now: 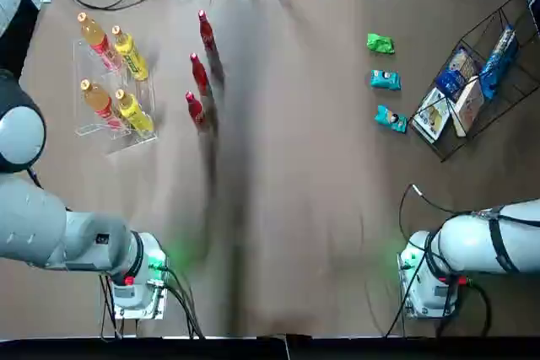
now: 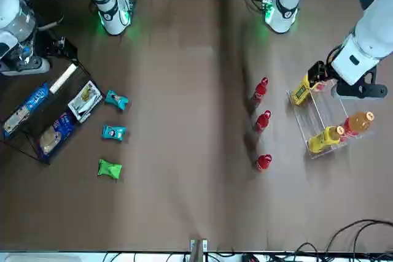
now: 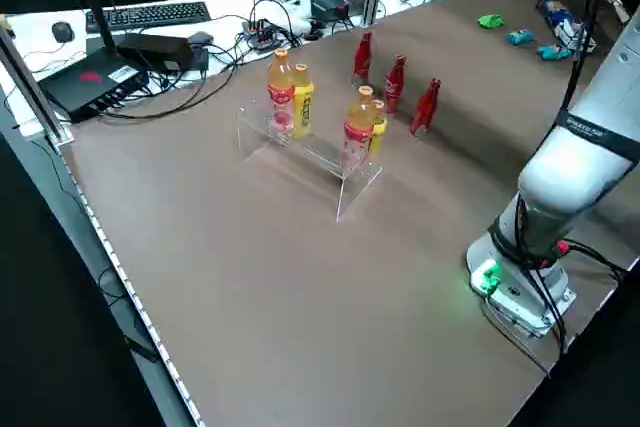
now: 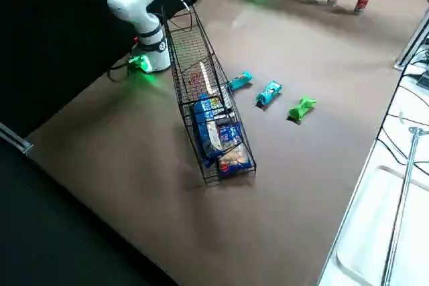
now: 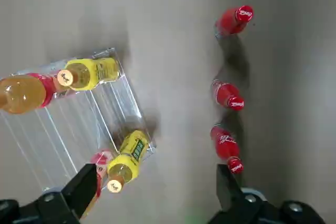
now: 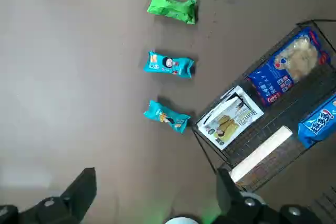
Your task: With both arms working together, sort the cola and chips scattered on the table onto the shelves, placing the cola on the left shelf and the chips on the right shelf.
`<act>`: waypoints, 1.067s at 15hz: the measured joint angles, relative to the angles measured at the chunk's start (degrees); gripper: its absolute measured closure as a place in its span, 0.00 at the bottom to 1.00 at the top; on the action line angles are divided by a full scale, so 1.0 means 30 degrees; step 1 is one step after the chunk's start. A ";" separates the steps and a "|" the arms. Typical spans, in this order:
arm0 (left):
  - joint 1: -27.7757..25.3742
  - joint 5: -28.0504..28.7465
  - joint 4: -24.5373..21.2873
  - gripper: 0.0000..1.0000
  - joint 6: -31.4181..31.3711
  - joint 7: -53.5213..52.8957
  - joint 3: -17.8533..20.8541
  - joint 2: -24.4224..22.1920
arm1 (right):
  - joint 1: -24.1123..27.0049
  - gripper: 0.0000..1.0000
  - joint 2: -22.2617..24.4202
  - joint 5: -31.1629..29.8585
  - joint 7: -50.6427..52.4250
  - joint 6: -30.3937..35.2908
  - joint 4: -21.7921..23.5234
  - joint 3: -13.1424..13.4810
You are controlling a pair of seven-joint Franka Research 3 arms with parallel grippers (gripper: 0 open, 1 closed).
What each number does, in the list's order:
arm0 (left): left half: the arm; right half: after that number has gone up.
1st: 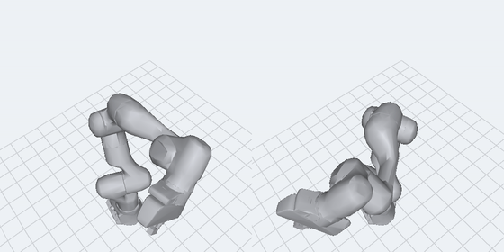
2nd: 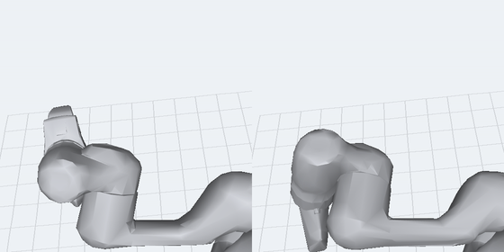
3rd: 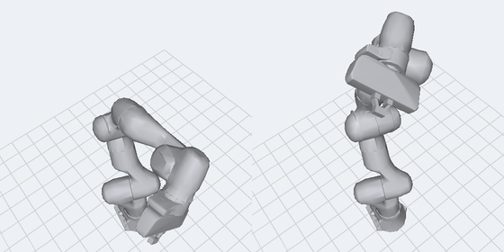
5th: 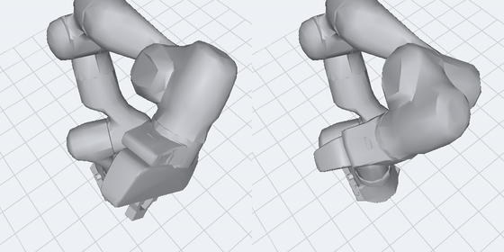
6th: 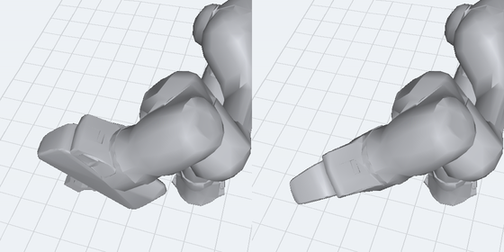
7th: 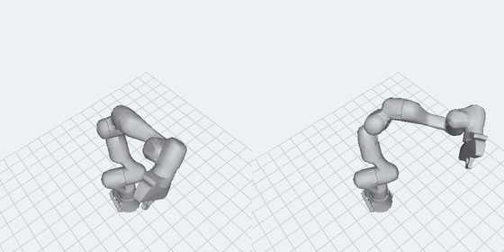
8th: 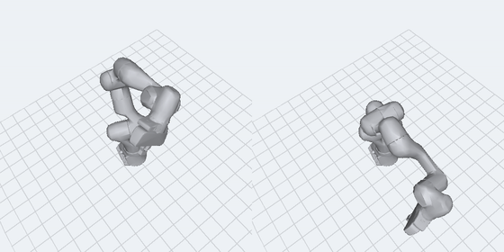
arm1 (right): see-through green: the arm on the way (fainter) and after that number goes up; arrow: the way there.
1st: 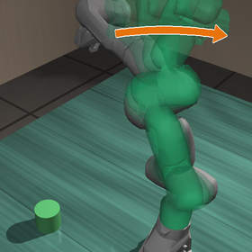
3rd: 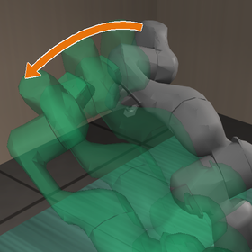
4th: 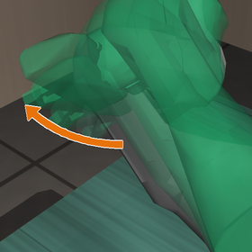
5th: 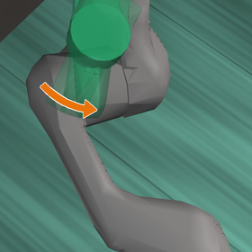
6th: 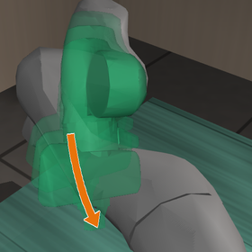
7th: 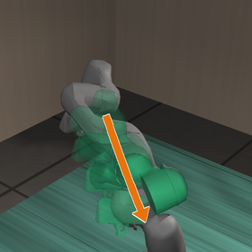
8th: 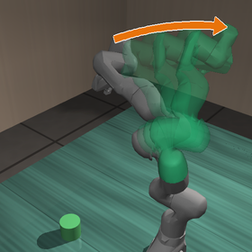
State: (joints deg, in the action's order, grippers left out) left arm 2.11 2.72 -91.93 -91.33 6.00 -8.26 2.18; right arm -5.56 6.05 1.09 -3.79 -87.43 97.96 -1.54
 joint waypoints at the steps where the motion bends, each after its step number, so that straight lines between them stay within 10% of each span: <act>1: -0.0022 0.0002 0.0001 0.00 0.0000 -0.0080 0.0018 0.0000 | 0.0000 0.00 0.0000 0.0000 0.0000 0.0000 0.0000 0.0000; 7: -0.0172 -0.0274 -0.0010 0.00 -0.0561 0.0195 0.0095 0.0471 | 0.0000 0.00 0.0000 0.0000 0.0000 -0.0004 -0.0001 -0.0002; 16: 0.2361 -0.0853 -0.0115 0.00 -0.9823 0.3527 -0.0092 0.6803 | -0.0001 0.00 0.0000 0.0000 0.0001 -0.0018 0.0001 -0.0019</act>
State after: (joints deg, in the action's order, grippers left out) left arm 9.19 0.16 -92.27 -120.80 16.59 -8.53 22.59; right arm -5.57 6.05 1.09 -3.79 -87.48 97.96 -1.60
